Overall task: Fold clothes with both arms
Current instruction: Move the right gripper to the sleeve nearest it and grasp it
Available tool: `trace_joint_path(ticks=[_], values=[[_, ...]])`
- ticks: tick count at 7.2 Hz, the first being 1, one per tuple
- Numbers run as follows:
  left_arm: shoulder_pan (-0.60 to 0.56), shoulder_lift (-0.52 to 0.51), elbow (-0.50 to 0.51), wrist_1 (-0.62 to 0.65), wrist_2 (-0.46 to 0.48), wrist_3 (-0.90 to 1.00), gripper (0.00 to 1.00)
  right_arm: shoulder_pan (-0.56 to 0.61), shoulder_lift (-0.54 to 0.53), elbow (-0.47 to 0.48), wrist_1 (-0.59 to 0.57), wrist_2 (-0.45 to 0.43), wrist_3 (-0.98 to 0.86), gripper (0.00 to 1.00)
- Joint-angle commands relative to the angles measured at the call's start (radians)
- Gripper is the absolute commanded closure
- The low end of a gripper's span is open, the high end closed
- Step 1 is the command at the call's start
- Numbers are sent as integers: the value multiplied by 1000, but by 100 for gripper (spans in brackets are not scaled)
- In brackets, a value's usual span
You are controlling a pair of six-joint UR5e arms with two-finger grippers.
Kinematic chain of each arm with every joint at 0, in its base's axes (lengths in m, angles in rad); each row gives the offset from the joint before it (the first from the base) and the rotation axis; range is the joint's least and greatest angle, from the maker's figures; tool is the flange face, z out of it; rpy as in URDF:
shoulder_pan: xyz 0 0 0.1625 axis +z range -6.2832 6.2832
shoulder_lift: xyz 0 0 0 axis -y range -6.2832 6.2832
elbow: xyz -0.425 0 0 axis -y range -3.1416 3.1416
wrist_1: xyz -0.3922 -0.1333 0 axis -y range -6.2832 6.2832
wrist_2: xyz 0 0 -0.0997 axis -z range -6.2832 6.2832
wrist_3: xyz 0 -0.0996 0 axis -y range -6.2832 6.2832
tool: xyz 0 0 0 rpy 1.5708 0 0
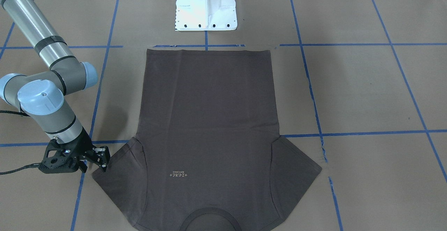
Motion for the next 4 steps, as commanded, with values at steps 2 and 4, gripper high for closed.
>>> trace_joint_path(ticks=[2,4], values=[[-1,2,-4,0,2,2,0,-2,7,-16,0,-3,0,43],[-1,3,-4,0,0,2,0,-2,14,-20,0,-3,1,79]])
